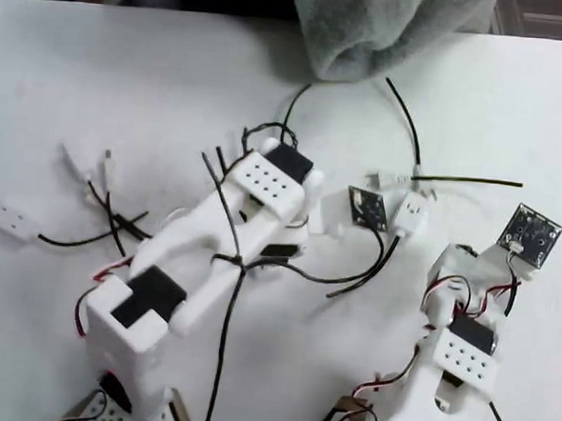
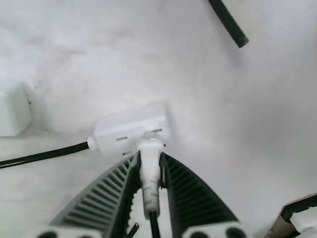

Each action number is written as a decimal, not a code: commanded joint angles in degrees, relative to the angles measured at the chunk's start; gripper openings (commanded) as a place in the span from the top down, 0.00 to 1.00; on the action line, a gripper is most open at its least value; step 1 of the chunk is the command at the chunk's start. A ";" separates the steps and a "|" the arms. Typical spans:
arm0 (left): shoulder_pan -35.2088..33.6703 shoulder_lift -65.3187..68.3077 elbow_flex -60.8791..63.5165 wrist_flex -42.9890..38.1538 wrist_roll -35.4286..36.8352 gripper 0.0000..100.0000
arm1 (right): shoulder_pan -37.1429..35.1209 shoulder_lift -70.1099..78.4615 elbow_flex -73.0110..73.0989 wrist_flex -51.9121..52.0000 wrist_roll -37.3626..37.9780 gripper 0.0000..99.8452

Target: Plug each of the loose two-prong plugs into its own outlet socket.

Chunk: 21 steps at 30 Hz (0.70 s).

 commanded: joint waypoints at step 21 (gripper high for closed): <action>1.45 0.22 -0.88 1.49 0.35 0.98 | -0.31 0.31 -0.26 -1.27 -0.44 0.98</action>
